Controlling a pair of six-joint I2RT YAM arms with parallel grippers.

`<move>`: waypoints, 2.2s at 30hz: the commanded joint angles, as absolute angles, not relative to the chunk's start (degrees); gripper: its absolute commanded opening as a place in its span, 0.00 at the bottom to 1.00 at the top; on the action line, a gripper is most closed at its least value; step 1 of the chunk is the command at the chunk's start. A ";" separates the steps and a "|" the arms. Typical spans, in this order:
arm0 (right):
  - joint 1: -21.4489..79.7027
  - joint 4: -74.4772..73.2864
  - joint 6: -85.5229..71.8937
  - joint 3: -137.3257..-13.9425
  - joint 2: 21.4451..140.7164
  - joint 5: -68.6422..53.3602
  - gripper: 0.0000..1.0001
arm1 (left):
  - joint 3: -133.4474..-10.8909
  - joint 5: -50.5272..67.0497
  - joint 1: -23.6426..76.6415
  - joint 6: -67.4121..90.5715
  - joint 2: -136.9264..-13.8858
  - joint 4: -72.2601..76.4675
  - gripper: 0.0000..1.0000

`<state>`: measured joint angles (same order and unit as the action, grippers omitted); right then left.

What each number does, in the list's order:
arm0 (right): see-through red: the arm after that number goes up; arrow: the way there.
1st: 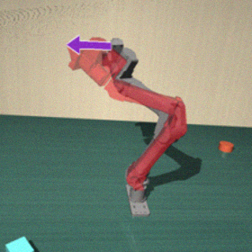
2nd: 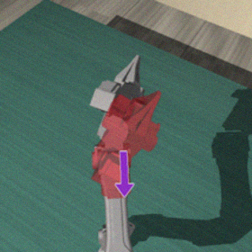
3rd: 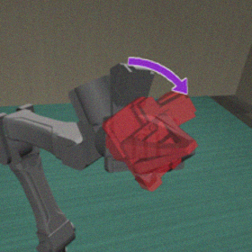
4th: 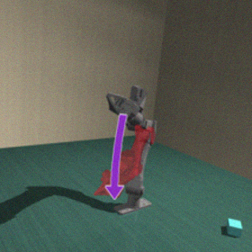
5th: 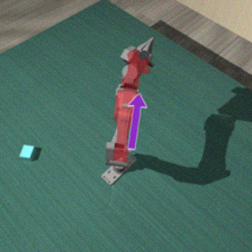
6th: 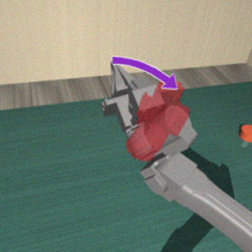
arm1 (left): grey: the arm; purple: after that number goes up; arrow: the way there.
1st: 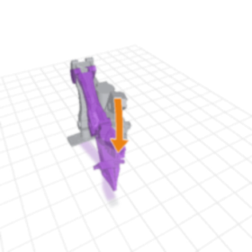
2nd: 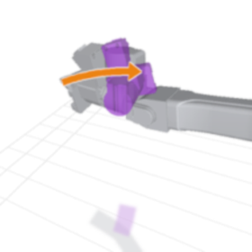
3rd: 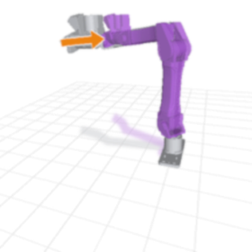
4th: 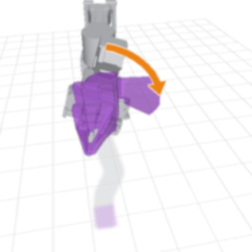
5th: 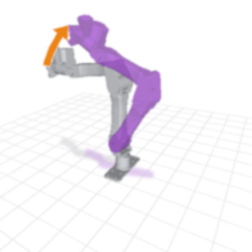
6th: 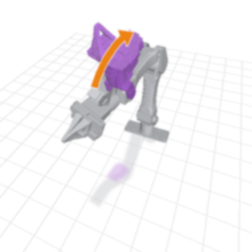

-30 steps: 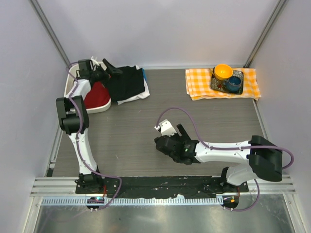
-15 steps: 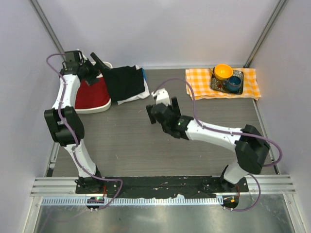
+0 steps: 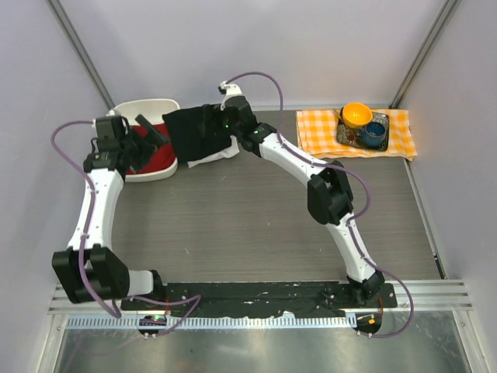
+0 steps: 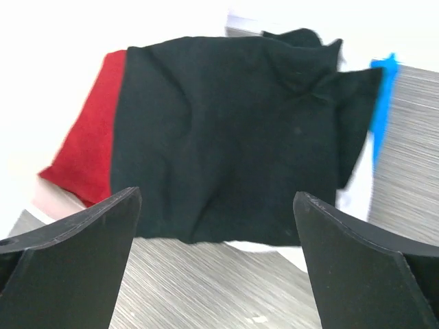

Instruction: Fold and stack the t-shirts

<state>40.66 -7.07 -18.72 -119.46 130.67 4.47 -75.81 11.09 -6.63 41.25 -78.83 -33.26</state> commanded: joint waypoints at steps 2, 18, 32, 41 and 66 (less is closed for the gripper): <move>40.17 -8.70 -26.71 -133.14 140.70 -8.61 1.00 | -64.35 10.11 -3.08 45.00 -66.74 -25.41 1.00; 36.92 1.06 -34.81 -137.66 156.80 -9.76 1.00 | -56.95 9.58 1.67 43.07 -59.33 -25.49 1.00; 36.65 -1.50 -27.42 -104.60 138.88 9.75 0.99 | -57.04 10.46 4.92 44.65 -62.40 -22.50 1.00; 36.21 -0.35 -26.28 -95.90 134.04 12.03 1.00 | -55.90 10.02 6.68 44.03 -62.05 -22.76 1.00; 37.88 -0.36 -18.63 -120.75 133.58 0.88 1.00 | -59.15 11.08 9.93 43.85 -71.80 -13.98 1.00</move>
<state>37.54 -0.73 -17.91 -113.23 128.09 5.06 -57.19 10.61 9.69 43.13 -70.94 -20.08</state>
